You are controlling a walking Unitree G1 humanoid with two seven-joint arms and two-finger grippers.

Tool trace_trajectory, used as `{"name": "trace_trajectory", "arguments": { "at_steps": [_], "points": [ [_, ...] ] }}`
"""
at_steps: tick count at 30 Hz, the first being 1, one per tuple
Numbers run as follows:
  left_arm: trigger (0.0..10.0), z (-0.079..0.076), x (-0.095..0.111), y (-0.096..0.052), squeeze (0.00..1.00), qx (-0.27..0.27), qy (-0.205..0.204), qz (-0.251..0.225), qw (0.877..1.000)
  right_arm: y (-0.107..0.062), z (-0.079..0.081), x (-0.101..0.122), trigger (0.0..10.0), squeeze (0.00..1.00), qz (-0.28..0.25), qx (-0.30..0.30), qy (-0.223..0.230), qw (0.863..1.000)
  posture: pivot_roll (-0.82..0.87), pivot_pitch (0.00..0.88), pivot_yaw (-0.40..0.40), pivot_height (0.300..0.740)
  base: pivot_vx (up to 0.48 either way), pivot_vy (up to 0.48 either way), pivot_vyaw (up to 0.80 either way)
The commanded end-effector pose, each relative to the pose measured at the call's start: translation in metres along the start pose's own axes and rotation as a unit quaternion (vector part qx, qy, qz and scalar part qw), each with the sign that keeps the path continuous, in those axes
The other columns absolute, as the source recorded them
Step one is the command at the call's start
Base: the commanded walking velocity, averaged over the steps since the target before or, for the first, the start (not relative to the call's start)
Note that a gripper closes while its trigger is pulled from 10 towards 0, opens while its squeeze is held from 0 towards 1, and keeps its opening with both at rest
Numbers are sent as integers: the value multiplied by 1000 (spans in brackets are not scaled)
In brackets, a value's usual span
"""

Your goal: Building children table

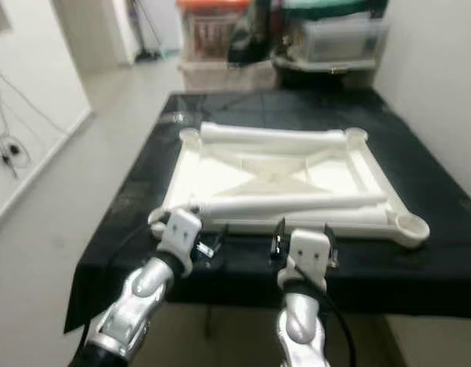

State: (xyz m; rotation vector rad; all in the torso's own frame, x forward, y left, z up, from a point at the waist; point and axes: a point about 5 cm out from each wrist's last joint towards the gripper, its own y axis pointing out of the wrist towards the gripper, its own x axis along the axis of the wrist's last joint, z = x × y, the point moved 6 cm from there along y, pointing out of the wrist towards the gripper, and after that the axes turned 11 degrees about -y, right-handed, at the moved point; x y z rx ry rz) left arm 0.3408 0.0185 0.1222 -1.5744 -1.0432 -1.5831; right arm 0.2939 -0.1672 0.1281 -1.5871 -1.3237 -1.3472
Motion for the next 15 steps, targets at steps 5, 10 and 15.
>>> {"name": "trace_trajectory", "arguments": {
  "at_steps": [5, 10, 15],
  "points": [
    [10000, -5, 16, 3, 0, -17, 8, -31, 999, 4, -5, 10, 10000, 0, -23, -7, -14, 1000, 20, 0, 0, 740, 0, 0, 0],
    [10000, 2, 22, 8, 0, -20, 12, -33, 999, 11, -8, 13, 10000, 0, -29, 3, -18, 999, 23, 0, -3, 740, 0, 0, 0],
    [10000, 3, 23, 12, 0, -42, 22, -27, 999, 16, -6, 14, 10000, 0, -32, 23, -25, 999, 24, 0, -4, 740, 0, 0, 0]
  ]
}}
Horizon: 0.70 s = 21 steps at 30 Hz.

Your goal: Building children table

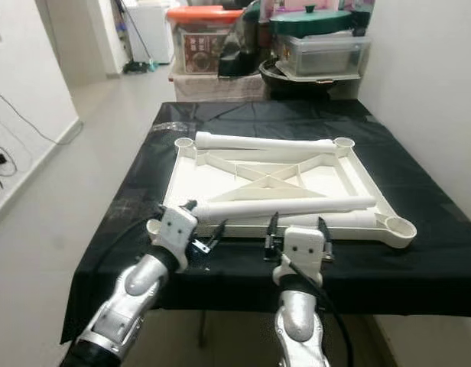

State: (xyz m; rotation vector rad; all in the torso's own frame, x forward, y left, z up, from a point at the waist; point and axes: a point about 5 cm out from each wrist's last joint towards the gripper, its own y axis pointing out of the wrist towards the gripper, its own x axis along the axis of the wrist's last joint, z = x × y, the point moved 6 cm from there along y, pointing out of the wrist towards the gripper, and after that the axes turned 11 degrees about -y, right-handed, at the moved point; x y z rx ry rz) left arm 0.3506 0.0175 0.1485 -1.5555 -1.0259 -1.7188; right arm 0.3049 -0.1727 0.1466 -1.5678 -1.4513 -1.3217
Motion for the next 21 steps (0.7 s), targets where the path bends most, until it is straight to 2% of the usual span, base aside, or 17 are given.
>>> {"name": "trace_trajectory", "arguments": {
  "at_steps": [1, 4, 9, 12, 18, 21],
  "points": [
    [10000, 1, -1, 3, 0, -21, 9, 9, 1000, 4, -1, -3, 10000, 0, 6, 12, 0, 1000, 28, 0, -7, 740, 0, 0, 0],
    [10000, 7, 4, 8, 0, -42, 33, 10, 999, 10, -5, -4, 10000, 0, 5, 23, -4, 1000, 30, 0, -8, 740, 0, 0, 0],
    [10000, 20, 15, 10, 0, -12, 46, -8, 999, 12, -5, 1, 10000, 0, -3, 35, 4, 999, 30, 0, -11, 740, 0, 0, 0],
    [10000, 26, 15, 9, 0, 14, 39, -9, 999, 12, -3, 3, 10000, 0, -4, 38, 6, 999, 30, 0, -14, 740, 0, -440, 0],
    [10000, 26, 9, 8, 0, 20, 33, -1, 999, 12, -2, 4, 10000, 0, -2, 40, 8, 999, 29, 0, -20, 740, 0, -472, 0],
    [10000, 30, 8, 9, 0, 31, 21, 3, 999, 14, -4, 4, 10000, 0, -2, 41, 8, 999, 28, 0, -20, 740, 0, 0, 0]
  ]
}}
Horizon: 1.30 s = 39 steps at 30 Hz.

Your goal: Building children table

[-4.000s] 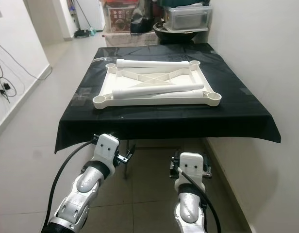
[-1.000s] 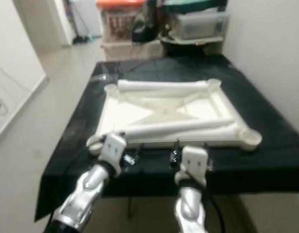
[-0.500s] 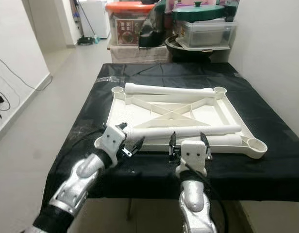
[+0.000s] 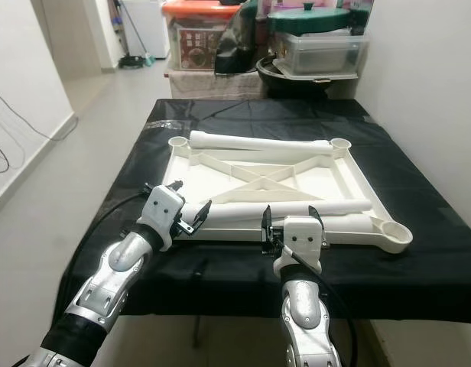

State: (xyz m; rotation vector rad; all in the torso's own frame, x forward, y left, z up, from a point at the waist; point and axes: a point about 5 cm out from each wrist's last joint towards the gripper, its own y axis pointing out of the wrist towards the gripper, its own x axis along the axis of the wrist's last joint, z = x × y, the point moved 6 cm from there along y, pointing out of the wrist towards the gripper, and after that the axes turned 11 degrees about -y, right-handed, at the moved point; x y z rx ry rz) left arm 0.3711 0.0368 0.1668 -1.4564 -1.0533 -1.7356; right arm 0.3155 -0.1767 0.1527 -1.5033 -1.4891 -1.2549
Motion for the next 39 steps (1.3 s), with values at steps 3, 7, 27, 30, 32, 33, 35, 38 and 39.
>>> {"name": "trace_trajectory", "arguments": {
  "at_steps": [3, 7, 27, 30, 32, 33, 35, 38, 39],
  "points": [
    [10000, 6, -7, 0, 0, 13, -8, 15, 1000, 3, -3, 1, 10000, 0, 1, 0, 3, 1000, 28, 0, -23, 740, 0, 0, 0],
    [10000, 18, -6, 4, 0, 24, -12, 19, 999, 5, -5, 3, 10000, 0, 0, 0, 3, 1000, 29, 0, -24, 740, 0, 0, 0],
    [10000, 4, -16, 27, 1000, -199, 82, 121, 969, 14, -17, 4, 10000, 0, 10, 6, -1, 1000, 38, 0, -18, 740, 0, 0, 0],
    [10000, 1, -15, 31, 1000, -216, 91, 129, 964, 14, -19, 5, 10000, 0, 10, 4, -4, 1000, 32, 6, -13, 740, 0, 0, 0],
    [10000, -1, -11, 34, 961, -229, 98, 130, 960, 15, -22, 7, 10000, 0, 8, 2, -6, 1000, 30, 13, -10, 740, 0, 0, 0],
    [10000, -4, -8, 37, 0, -243, 100, 134, 956, 16, -25, 9, 10000, 0, 8, -1, -6, 1000, 30, 17, -9, 740, 0, 0, 0],
    [10000, -10, -4, 40, 0, -281, 107, 148, 942, 18, -31, 11, 10000, 0, 7, -8, -4, 1000, 30, 23, -9, 740, 0, 0, 0],
    [10000, -11, -5, 40, 0, -298, 110, 162, 934, 19, -33, 12, 10000, 0, 8, -11, 0, 1000, 31, 36, -5, 740, 0, 0, 0],
    [10000, -12, -5, 41, 0, -313, 112, 179, 926, 18, -35, 14, 10000, 0, 9, -15, 4, 1000, 32, 49, -4, 740, 0, 0, 0]
  ]
}}
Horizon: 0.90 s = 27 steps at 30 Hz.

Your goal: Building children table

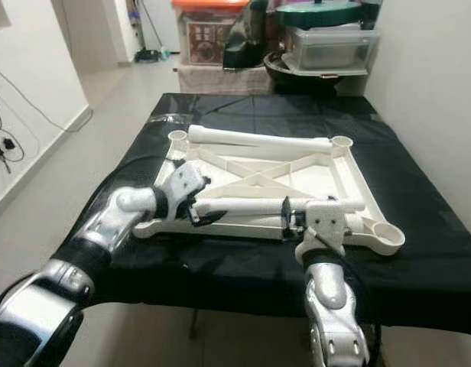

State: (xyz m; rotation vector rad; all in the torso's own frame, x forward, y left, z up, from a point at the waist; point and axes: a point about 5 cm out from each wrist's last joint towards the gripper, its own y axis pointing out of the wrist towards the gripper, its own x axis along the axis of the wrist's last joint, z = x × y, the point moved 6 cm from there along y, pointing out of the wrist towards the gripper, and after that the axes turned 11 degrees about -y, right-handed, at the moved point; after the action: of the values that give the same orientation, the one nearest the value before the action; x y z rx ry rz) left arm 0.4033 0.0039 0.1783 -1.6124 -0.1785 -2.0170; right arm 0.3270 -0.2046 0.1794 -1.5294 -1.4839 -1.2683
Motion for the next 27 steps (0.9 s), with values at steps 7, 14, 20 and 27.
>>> {"name": "trace_trajectory", "arguments": {
  "at_steps": [7, 14, 20, 27],
  "points": [
    [10000, 7, -10, -4, 0, -51, 29, 88, 994, -6, -3, 1, 10000, 0, 24, -7, 29, 999, 39, 100, 17, 740, 0, 0, 0],
    [10000, 25, -17, -12, 0, -15, 53, 124, 991, -13, 11, 6, 10000, 0, 25, 19, 51, 998, 44, 143, 30, 740, 0, 0, 0],
    [10000, 30, -25, -17, 0, -10, 72, 156, 985, -19, 20, 8, 10000, 0, 31, 29, 61, 997, 49, 168, 36, 740, 0, 0, 0],
    [0, 33, -47, -30, 0, -13, 59, 207, 976, -18, 17, 10, 10000, 0, 36, 23, 66, 997, 42, 180, 38, 740, 0, 0, 0]
  ]
}}
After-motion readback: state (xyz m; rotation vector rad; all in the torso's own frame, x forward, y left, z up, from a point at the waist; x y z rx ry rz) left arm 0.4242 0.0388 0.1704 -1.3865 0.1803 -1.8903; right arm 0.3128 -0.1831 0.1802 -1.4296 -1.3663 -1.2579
